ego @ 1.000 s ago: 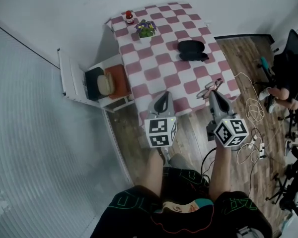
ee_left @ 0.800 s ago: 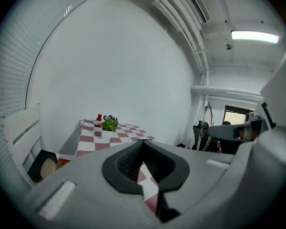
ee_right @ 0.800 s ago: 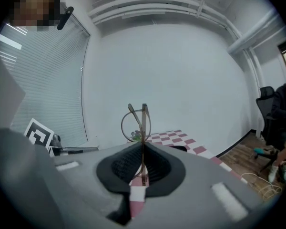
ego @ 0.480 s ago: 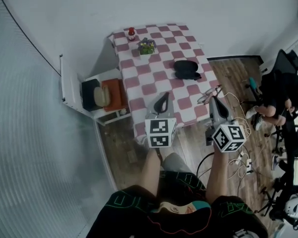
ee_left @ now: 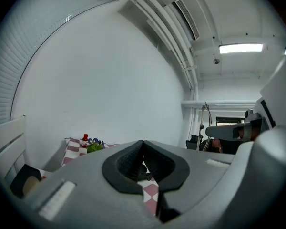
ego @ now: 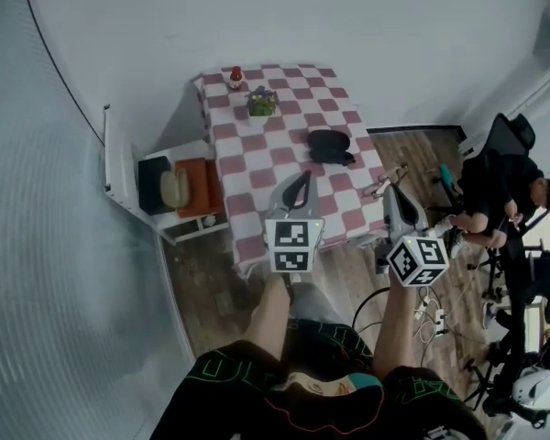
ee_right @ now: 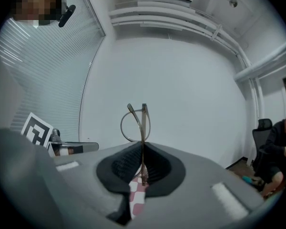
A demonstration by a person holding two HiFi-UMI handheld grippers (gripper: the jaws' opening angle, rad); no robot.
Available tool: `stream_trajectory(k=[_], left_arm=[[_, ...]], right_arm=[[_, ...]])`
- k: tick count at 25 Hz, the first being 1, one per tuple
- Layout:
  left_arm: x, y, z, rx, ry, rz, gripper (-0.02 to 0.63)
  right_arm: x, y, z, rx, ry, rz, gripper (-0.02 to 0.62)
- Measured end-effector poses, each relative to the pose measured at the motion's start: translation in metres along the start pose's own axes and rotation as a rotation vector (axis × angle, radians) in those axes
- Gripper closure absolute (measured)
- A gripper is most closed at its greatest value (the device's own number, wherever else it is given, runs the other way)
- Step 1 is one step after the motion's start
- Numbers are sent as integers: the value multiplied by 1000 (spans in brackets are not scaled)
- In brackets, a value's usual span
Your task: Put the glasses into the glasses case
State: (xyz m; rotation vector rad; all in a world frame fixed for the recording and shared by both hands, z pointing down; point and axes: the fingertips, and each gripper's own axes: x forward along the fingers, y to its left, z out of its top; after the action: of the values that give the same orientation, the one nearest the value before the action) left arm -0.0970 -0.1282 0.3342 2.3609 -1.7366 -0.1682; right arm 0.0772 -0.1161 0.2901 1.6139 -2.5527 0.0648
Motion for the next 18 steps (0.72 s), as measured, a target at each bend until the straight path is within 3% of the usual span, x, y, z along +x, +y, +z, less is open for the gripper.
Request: stream_trajectory(k=[7, 11, 18], left_arm=[[11, -5, 8, 11, -19, -9, 597], [15, 7, 15, 2, -37, 46, 597], [18, 21, -6, 4, 8, 70, 597]], right_arm=[[-3, -18, 7, 20, -24, -42, 584], [10, -17, 9, 31, -27, -18, 584], [31, -3, -17, 66, 8, 26, 584]])
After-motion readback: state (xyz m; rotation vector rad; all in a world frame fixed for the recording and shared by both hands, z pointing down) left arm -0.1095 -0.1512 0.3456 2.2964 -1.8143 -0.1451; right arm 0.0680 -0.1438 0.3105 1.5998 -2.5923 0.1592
